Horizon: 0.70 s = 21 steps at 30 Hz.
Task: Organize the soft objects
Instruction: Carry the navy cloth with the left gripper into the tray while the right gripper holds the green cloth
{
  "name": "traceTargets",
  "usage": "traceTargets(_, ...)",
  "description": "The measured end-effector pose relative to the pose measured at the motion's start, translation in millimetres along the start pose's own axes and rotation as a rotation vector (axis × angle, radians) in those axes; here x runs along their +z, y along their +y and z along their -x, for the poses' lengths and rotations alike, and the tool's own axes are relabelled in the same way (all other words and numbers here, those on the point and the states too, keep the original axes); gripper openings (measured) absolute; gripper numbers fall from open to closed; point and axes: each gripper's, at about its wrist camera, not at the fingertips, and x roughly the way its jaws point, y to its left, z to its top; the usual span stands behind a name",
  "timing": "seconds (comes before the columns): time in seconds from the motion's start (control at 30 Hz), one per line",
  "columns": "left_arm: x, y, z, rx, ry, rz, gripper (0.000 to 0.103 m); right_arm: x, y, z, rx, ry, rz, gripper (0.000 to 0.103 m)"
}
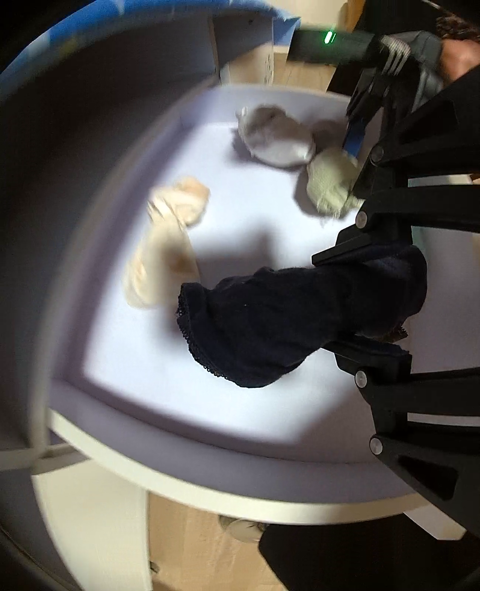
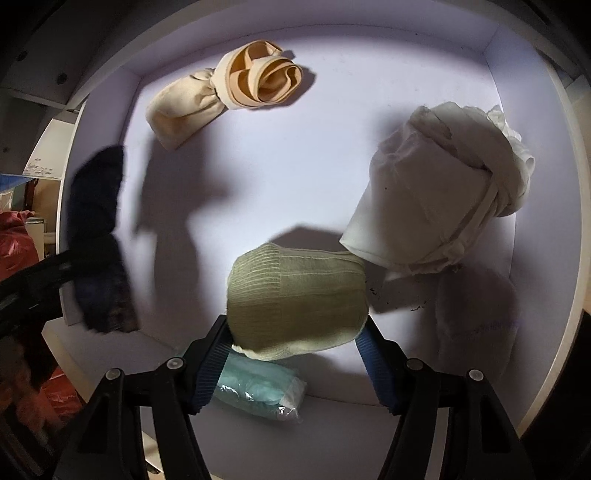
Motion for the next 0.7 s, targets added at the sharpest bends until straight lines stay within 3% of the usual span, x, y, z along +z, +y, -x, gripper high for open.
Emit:
traceTargets(0.3, 8.8, -24.8, 68.5, -0.068, -0.109, -0.131, 0.035, -2.0, -5.5, -2.2, 0.013, 0.015, -0.023, 0.068)
traceTargets(0.57, -5.3, -72.2, 128.5, -0.109, -0.165, -0.361, 0.035, -5.0, 1.5, -7.0, 0.017, 0.023, -0.032, 0.068)
traceTargets(0.7, -4.7, -94.5, 161.7, -0.158, -0.202, -0.423, 0.035, -3.7, -4.1, -9.3, 0.032, 0.027, -0.048, 0.068)
